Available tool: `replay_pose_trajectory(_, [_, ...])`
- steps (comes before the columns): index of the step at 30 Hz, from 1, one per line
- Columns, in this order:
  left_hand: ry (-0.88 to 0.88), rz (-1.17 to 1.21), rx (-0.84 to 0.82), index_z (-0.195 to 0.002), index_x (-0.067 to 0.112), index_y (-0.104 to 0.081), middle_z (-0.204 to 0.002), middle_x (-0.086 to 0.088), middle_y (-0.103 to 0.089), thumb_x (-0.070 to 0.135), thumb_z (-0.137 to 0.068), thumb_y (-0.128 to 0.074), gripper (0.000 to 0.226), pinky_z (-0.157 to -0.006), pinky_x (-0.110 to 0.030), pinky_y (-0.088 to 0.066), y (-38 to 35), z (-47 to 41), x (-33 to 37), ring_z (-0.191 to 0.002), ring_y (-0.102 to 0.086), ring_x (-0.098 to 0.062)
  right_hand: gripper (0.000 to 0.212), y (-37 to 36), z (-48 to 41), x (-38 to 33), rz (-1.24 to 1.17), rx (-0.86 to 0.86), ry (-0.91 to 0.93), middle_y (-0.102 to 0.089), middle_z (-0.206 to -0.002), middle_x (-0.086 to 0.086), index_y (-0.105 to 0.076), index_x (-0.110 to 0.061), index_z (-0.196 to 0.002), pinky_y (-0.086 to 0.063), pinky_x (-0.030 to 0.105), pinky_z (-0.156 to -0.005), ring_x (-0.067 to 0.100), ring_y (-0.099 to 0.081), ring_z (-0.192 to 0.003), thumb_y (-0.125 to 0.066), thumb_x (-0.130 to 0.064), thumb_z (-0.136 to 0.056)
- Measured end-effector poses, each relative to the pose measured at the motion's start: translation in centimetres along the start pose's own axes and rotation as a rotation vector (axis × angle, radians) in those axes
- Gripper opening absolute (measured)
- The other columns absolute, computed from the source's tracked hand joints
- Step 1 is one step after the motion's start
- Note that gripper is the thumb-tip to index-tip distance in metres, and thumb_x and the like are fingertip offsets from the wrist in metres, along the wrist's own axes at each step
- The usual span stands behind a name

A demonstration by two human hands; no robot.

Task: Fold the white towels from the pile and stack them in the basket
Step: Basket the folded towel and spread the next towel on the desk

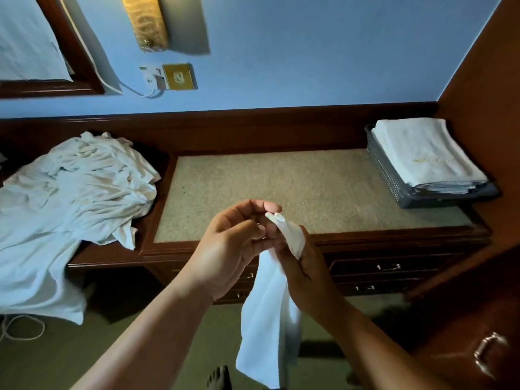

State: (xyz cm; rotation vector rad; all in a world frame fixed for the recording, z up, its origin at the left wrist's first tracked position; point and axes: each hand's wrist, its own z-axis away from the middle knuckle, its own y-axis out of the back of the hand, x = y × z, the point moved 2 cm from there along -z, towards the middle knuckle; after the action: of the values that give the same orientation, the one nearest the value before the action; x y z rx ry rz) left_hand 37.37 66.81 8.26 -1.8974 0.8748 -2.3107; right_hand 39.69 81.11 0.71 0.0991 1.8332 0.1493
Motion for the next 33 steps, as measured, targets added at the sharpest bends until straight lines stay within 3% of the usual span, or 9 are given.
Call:
replay_pose_trajectory(5, [-0.323, -0.597, 0.059, -0.106, 0.009, -0.07, -0.094, -0.006, -0.076, 0.001, -0.09, -0.07, 0.017, -0.085, -0.049, -0.06, 0.0, 0.6, 0.8, -0.091, -0.074, -0.026, 0.016, -0.4, 0.5, -2.0, -0.124, 0.087, -0.042, -0.062, -0.097, 0.013, -0.058, -0.024, -0.113, -0.05, 0.023, -0.076, 0.02, -0.06, -0.08, -0.053, -0.028, -0.098])
replay_pose_trajectory(7, [-0.404, -0.662, 0.133, -0.099, 0.016, -0.074, -0.095, -0.003, -0.074, 0.008, -0.089, -0.074, 0.012, -0.081, -0.05, -0.06, 0.6, 0.5, 0.7, -0.091, -0.072, -0.027, 0.017, -0.4, 0.8, -2.4, -0.155, 0.07, -0.081, -0.058, -0.089, 0.017, -0.057, -0.025, -0.11, -0.049, 0.037, -0.069, 0.032, -0.056, -0.074, -0.055, -0.033, -0.095])
replay_pose_trajectory(10, [-0.42, -0.676, 0.204, -0.092, 0.018, -0.072, -0.094, -0.001, -0.072, 0.009, -0.091, -0.072, 0.009, -0.075, -0.036, -0.059, 0.4, 0.5, 0.3, -0.09, -0.071, -0.023, 0.043, -0.3, 1.8, -2.8, -0.233, 0.042, -0.075, -0.053, -0.086, 0.022, -0.052, -0.016, -0.111, -0.044, 0.053, -0.068, 0.039, -0.051, -0.073, -0.055, -0.055, -0.094])
replay_pose_trajectory(14, [-0.364, -0.606, 0.198, -0.094, 0.01, -0.066, -0.083, -0.003, -0.072, 0.01, -0.097, -0.064, 0.003, -0.066, -0.04, -0.056, -0.7, 0.6, -0.5, -0.075, -0.069, -0.024, 0.073, -0.2, 2.2, -3.4, -0.279, 0.168, -0.129, -0.046, -0.087, 0.032, -0.052, 0.004, -0.101, -0.041, 0.039, -0.074, 0.024, -0.045, -0.078, -0.051, -0.069, -0.09])
replay_pose_trajectory(19, [-0.356, -0.601, 0.176, -0.094, 0.011, -0.065, -0.081, -0.002, -0.072, 0.012, -0.098, -0.063, 0.004, -0.066, -0.034, -0.055, -1.7, 0.6, -0.8, -0.074, -0.068, -0.017, 0.03, 0.7, 1.3, -4.2, -0.161, 0.147, -0.106, -0.069, -0.093, 0.008, -0.067, -0.017, -0.103, -0.051, 0.036, -0.075, 0.018, -0.063, -0.085, -0.044, -0.036, -0.1])
replay_pose_trajectory(23, [-0.418, -0.64, 0.228, -0.092, 0.016, -0.065, -0.081, 0.001, -0.072, 0.012, -0.095, -0.066, 0.005, -0.065, -0.032, -0.057, -2.5, 1.0, -0.6, -0.075, -0.07, -0.015, 0.02, 0.6, 1.2, -5.0, -0.304, 0.216, -0.131, -0.068, -0.078, -0.005, -0.06, -0.01, -0.086, -0.047, 0.019, -0.062, 0.005, -0.06, -0.07, -0.057, -0.026, -0.099])
replay_pose_trajectory(26, [-0.47, -0.694, 0.238, -0.092, 0.021, -0.066, -0.082, 0.003, -0.072, 0.014, -0.094, -0.068, 0.008, -0.067, -0.04, -0.06, -2.7, 1.3, -0.1, -0.077, -0.072, -0.018, 0.006, 0.7, 0.9, -4.6, -0.457, 0.218, -0.16, -0.069, -0.085, -0.003, -0.061, -0.027, -0.088, -0.051, 0.023, -0.063, 0.01, -0.065, -0.075, -0.061, -0.022, -0.092])
replay_pose_trajectory(29, [-0.536, -0.795, 0.218, -0.091, 0.023, -0.065, -0.081, 0.008, -0.071, 0.013, -0.094, -0.068, 0.011, -0.063, -0.034, -0.058, -2.7, 1.5, 0.4, -0.075, -0.071, -0.016, 0.017, 0.9, 0.6, -4.7, -0.441, 0.139, -0.164, -0.073, -0.103, 0.001, -0.063, -0.033, -0.108, -0.056, 0.03, -0.075, 0.017, -0.07, -0.094, -0.061, -0.022, -0.095])
replay_pose_trajectory(33, [-0.597, -0.947, 0.249, -0.091, 0.022, -0.063, -0.076, 0.009, -0.066, 0.016, -0.095, -0.067, 0.008, -0.054, -0.025, -0.05, -1.5, 1.0, 1.2, -0.066, -0.065, -0.011, 0.014, 2.1, -0.5, -3.9, -0.178, 0.181, -0.092, -0.067, -0.078, -0.006, -0.065, -0.034, -0.084, -0.05, 0.023, -0.068, 0.007, -0.061, -0.075, -0.063, -0.024, -0.094])
